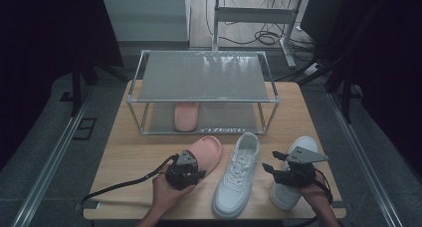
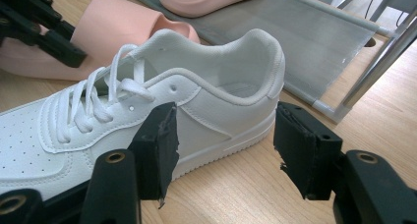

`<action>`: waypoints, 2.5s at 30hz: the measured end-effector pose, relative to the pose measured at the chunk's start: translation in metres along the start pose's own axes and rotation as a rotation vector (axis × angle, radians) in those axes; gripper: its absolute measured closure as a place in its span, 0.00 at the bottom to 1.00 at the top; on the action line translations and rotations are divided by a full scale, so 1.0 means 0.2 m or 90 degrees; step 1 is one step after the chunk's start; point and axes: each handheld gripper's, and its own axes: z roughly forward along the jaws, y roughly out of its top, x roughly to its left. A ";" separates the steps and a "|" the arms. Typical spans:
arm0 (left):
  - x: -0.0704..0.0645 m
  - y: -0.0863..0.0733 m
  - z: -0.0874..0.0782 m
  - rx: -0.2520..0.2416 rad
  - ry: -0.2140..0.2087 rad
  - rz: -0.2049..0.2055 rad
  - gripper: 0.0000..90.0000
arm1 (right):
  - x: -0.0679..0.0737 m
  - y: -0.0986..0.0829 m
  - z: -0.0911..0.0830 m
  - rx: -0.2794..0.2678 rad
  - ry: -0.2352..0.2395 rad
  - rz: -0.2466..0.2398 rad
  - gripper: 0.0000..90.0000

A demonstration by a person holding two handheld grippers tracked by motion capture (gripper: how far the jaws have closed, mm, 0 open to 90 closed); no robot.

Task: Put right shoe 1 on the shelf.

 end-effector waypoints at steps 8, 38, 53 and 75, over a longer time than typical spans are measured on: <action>0.00 0.00 0.02 -0.017 0.016 -0.003 0.93 | 0.00 0.00 0.01 0.002 0.002 0.003 0.47; -0.02 0.26 -0.01 -0.102 0.011 -0.017 0.92 | 0.00 0.01 -0.01 -0.008 0.001 0.000 0.47; 0.03 0.41 0.08 -0.114 0.025 -0.042 0.92 | 0.00 0.00 -0.01 -0.007 0.002 -0.001 0.47; 0.20 0.60 0.37 -0.116 0.099 -0.111 0.92 | 0.00 0.00 0.00 -0.004 0.006 0.002 0.47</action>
